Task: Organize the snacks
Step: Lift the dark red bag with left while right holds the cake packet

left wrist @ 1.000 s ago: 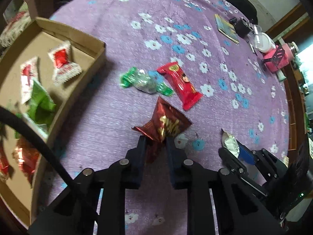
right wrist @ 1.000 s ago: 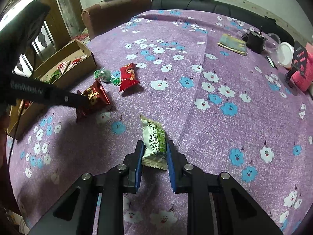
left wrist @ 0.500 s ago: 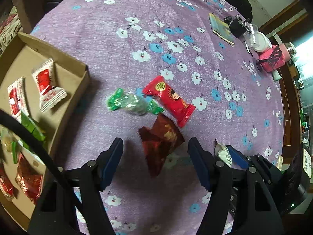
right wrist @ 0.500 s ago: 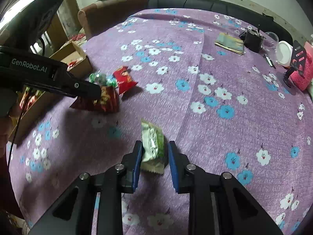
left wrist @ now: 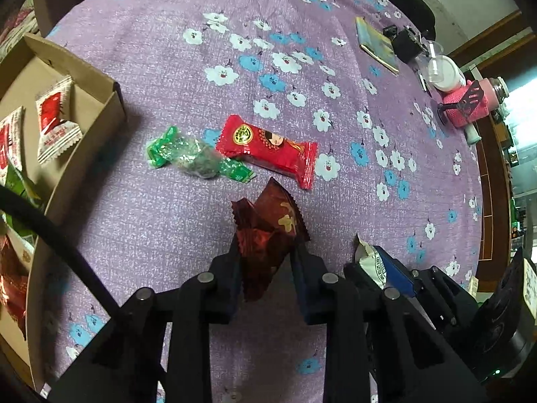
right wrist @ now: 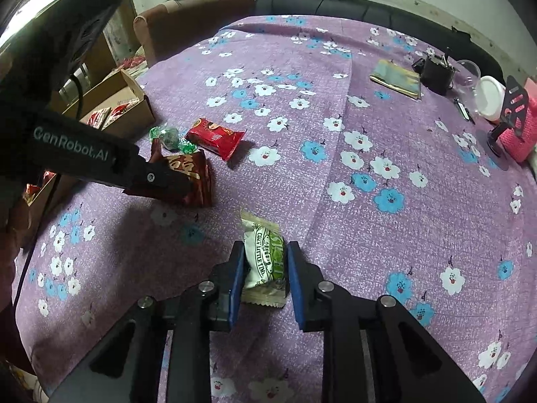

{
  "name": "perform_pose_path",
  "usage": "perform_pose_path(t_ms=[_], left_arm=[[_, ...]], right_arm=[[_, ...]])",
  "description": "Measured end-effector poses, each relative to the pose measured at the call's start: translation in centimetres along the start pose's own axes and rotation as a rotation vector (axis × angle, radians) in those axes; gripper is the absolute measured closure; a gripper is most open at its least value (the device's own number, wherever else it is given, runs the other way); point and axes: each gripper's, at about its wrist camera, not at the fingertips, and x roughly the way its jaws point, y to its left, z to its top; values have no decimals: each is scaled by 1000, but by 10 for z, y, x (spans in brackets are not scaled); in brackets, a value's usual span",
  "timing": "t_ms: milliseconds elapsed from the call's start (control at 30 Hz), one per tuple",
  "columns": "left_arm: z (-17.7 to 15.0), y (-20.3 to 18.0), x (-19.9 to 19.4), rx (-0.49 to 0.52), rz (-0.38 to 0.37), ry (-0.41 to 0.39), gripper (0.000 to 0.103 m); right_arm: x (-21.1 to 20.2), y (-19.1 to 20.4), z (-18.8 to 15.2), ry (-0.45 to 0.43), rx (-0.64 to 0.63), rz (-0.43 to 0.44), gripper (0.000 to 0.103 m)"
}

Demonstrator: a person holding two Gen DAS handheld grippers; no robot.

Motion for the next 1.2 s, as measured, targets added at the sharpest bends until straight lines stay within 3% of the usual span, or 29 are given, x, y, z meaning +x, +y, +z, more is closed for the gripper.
perform_pose_path(t_ms=[267,333,500,667,1200], left_arm=[[-26,4,-12,58,75,-98,75],[-28,3,-12,69,94,-116,75],[-23,5,-12,44,92,-128,76],[-33,8,-22,74,104,-177,76],[-99,24,-45,142,143,-259,76]], right_arm=[[-6,2,-10,-13,-13,-15,80],[-4,0,-4,-10,-1,17,79],[2,15,5,-5,-72,-3,83],[-4,13,3,-13,-32,17,84],[-32,33,-48,20,-36,32,84]])
